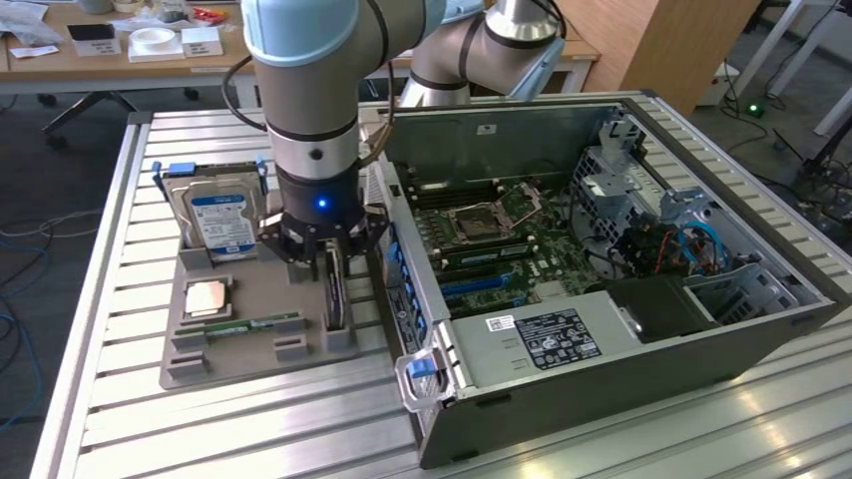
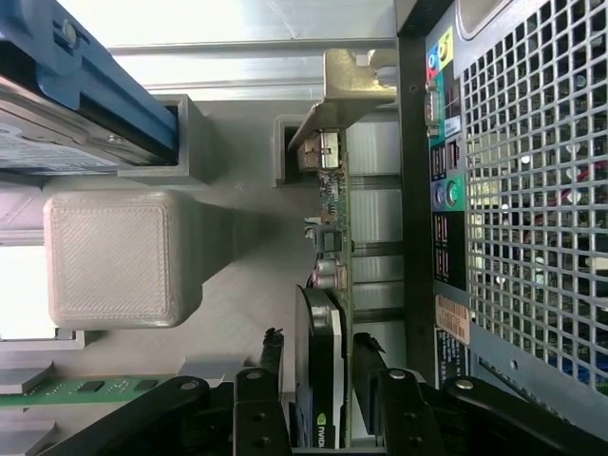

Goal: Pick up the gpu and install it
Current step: 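Pick up the gpu and move the gpu toward the slot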

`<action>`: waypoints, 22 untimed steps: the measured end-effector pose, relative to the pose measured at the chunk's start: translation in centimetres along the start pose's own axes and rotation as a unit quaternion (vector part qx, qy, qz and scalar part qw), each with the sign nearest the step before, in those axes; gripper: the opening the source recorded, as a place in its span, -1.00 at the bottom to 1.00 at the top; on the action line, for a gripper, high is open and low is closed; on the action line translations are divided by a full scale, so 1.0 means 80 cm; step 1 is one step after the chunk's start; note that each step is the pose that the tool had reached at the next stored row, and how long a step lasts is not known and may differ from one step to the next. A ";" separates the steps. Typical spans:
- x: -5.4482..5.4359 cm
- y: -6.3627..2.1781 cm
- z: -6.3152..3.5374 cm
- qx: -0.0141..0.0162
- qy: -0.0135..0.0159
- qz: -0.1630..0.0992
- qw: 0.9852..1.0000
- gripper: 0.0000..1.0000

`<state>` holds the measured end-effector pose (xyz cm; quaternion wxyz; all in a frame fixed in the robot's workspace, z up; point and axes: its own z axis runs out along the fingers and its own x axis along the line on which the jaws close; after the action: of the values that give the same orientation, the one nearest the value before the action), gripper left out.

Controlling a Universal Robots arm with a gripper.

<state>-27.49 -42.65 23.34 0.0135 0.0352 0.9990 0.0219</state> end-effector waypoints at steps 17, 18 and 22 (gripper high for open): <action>-0.002 0.000 0.003 0.000 0.000 0.000 1.000 -0.15; -0.002 0.000 0.003 0.000 0.000 0.000 1.000 -0.15; -0.002 0.000 0.002 0.000 0.000 0.000 1.000 -0.15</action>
<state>-27.32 -42.65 23.14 0.0135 0.0352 0.9991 0.0219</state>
